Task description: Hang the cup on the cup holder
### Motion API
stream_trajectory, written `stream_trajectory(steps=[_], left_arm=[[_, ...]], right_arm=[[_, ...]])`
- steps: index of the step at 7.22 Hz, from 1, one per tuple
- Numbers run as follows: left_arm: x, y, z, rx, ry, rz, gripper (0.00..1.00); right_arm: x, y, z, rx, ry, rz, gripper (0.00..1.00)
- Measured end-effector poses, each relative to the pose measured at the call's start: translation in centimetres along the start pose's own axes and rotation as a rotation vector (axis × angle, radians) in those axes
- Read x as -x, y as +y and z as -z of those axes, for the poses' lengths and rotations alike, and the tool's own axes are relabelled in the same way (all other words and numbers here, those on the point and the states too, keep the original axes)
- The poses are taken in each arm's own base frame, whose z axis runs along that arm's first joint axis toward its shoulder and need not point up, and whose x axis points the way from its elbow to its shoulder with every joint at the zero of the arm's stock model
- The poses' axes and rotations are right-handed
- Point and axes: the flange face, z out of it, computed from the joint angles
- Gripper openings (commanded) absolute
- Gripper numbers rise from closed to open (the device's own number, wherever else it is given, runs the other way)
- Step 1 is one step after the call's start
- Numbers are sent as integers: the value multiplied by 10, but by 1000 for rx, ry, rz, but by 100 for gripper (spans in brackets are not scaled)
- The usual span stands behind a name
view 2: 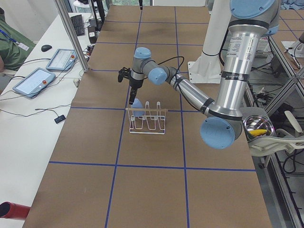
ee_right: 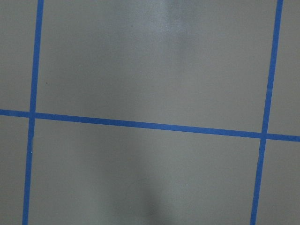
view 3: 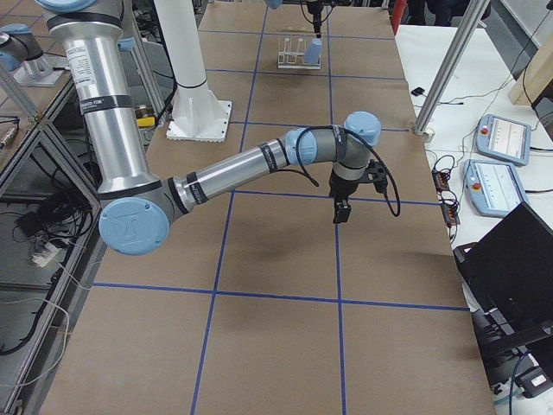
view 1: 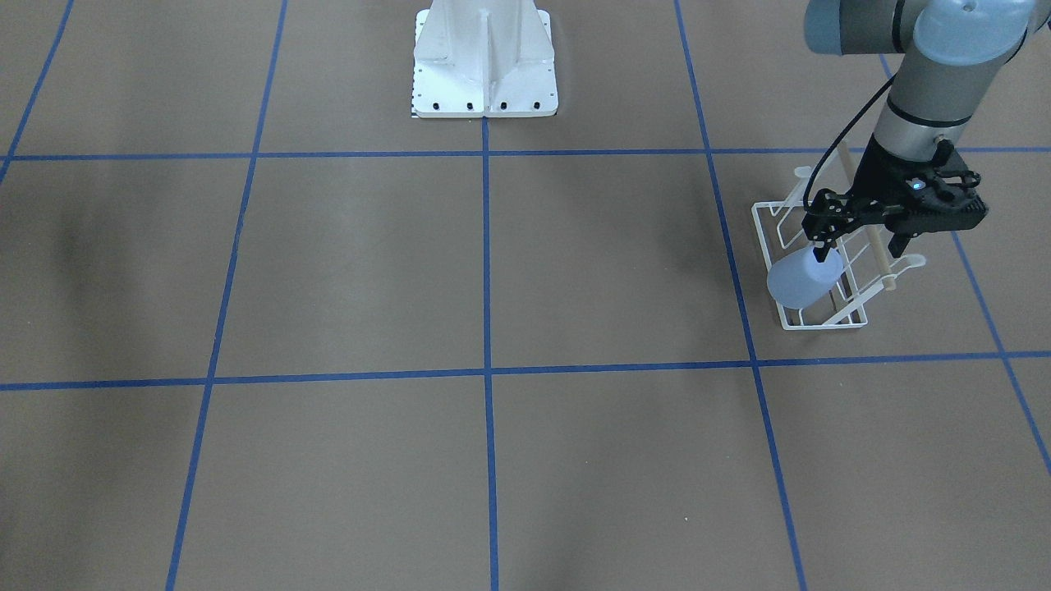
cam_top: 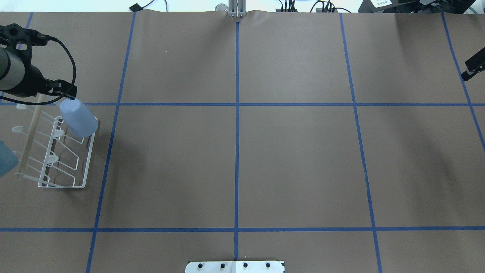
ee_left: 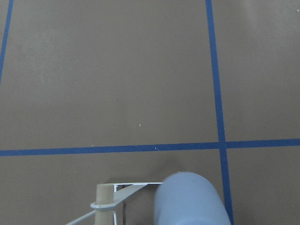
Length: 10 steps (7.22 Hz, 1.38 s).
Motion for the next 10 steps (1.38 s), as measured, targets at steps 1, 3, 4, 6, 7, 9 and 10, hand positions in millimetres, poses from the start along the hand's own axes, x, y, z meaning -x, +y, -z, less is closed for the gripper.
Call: stream_trajectory(steps=[1,3,4,6,7,9,10], left_arm=[[4,-4,6,-11,2,-20,99],[52,-22,24,-2,19,-68,99],[97,-28,29,23,34,-83,99],[196,-36,24,57,6,-88,99],[243,-35,20,73,-6,-90,99],[323,-27,12,110,16,-36,99],[344,-21,5,131,45,-2,99]], right_arm=[[-1,1,-1,-2,-6,6,100],[-5,0,5,-44,-7,31,100],[-14,1,11,-67,2,24,100],[-40,6,21,-90,15,-22,100],[-58,14,19,-83,22,-59,100],[-102,46,-1,-45,30,-140,100],[-123,65,-9,-28,28,-181,100]])
